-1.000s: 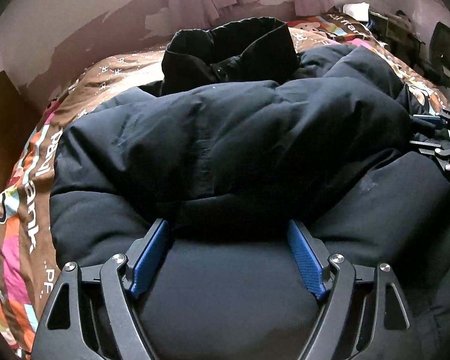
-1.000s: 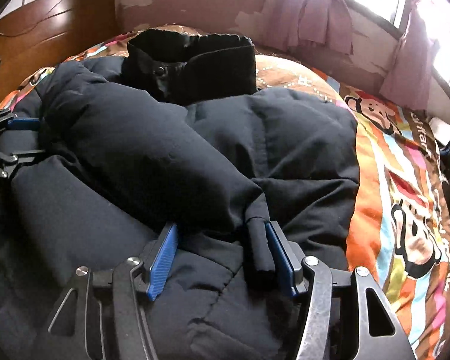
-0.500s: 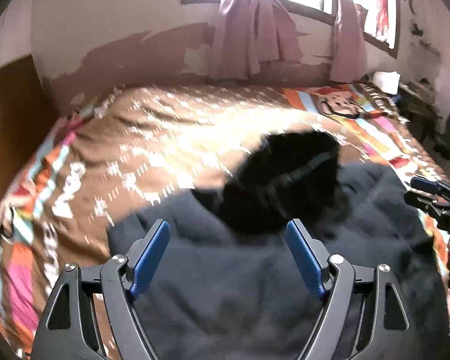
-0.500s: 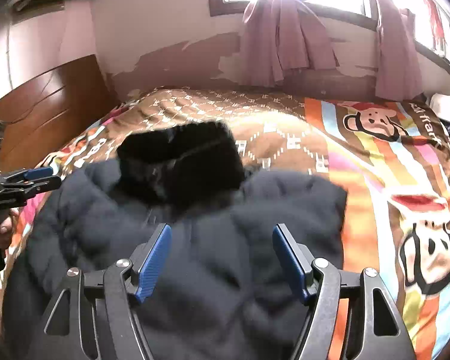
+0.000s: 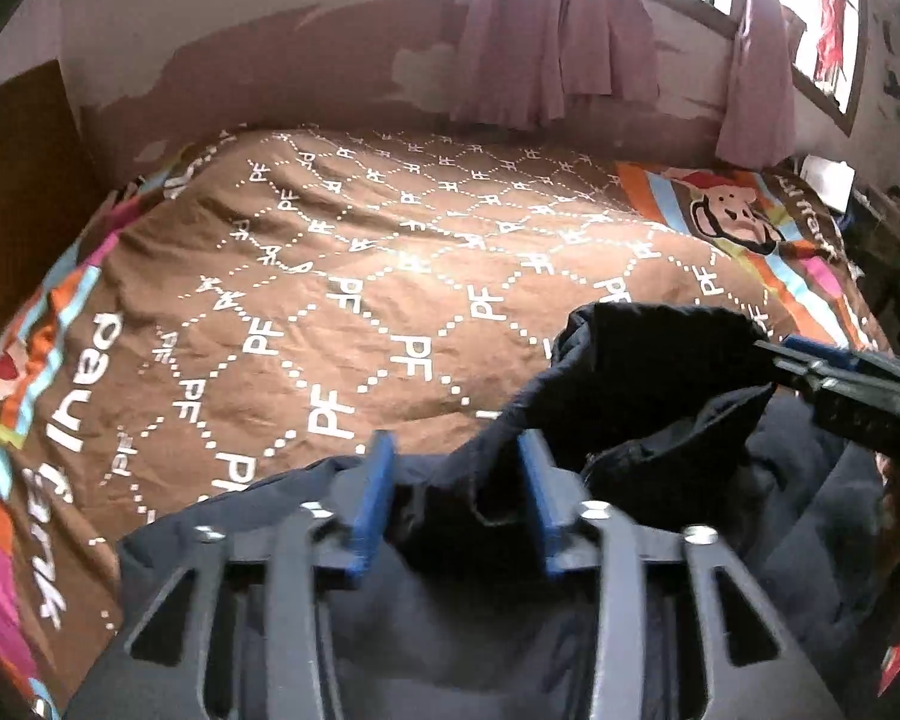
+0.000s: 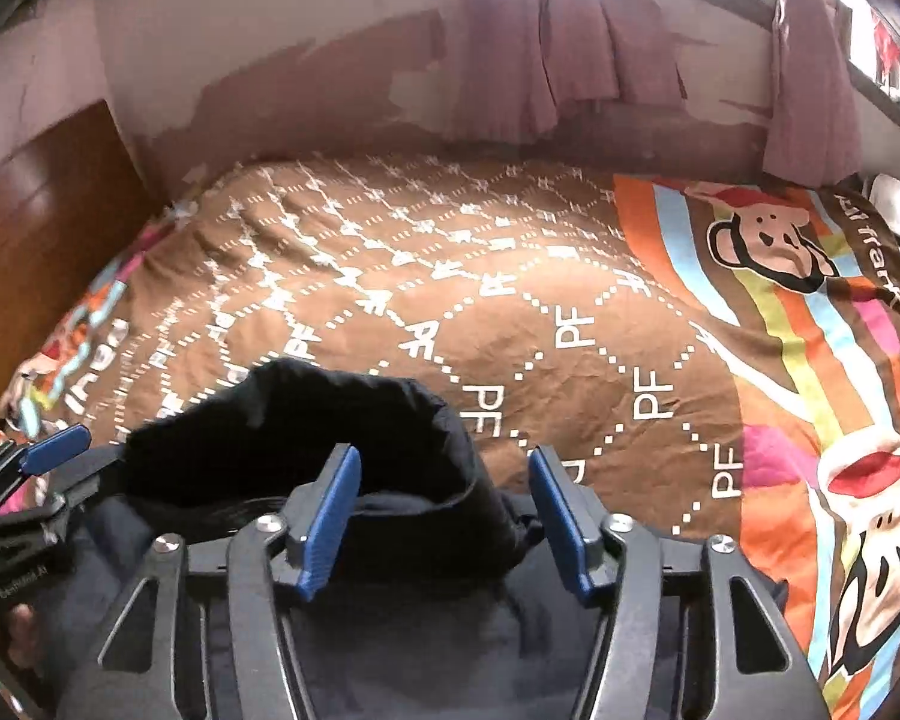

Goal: Fold large clothes
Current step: 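Grasp the fur collar with the right tool while the left tool grips shoulder fabric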

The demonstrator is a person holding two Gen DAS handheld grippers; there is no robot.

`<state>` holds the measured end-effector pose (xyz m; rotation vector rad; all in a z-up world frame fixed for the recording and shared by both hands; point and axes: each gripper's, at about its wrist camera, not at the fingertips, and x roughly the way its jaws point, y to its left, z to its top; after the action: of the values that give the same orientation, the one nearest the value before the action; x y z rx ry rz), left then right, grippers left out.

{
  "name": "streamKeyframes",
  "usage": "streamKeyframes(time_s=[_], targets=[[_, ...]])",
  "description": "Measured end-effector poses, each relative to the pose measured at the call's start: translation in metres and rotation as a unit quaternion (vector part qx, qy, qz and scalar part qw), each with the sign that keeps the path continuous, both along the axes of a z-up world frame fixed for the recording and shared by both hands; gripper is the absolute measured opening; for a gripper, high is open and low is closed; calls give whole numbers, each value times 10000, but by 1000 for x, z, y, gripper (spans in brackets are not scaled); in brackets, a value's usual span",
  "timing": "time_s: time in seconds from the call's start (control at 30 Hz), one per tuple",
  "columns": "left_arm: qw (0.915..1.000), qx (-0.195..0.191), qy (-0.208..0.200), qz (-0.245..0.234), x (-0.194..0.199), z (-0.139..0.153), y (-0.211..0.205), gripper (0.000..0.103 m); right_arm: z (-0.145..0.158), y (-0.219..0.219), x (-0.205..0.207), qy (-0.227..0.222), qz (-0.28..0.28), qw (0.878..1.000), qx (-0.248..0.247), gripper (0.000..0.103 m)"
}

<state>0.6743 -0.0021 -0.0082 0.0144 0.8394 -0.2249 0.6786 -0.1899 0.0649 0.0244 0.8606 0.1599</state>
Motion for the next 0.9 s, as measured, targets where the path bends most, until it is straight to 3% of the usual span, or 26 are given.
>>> streamKeyframes(time_s=[0.03,0.1,0.17,0.37,0.43,0.57,0.63,0.77,0.9], targets=[[9999,-158,-14,-45,2,0,1,11,-5,-1,4,21,-24,10000,-35,48],[9997,-251,18,-53,5,2,0,4,-11,-3,9,-42,-29,9999,144,41],[9993,-362,-33,-106,4,8,0,3,-15,-8,9,-101,-62,9989,464,13],[9918,-1261,-58,-183,-10,26,35,2,-8,-28,-18,-417,31,9942,987,7],[9908,-1315,-93,-308,-21,30,49,2,-3,-36,-32,-428,191,9916,1208,7],[9927,-1079,97,-529,-35,22,61,2,2,-51,-64,-422,598,9884,1333,7],[9950,-746,230,-627,-43,11,56,2,-3,-51,-74,-302,785,9881,1288,7],[9954,-87,555,-781,-54,-19,37,2,-27,-32,-84,31,1016,9928,638,6],[9913,620,766,-874,-61,-48,21,2,-58,-25,-86,349,1047,9933,355,7]])
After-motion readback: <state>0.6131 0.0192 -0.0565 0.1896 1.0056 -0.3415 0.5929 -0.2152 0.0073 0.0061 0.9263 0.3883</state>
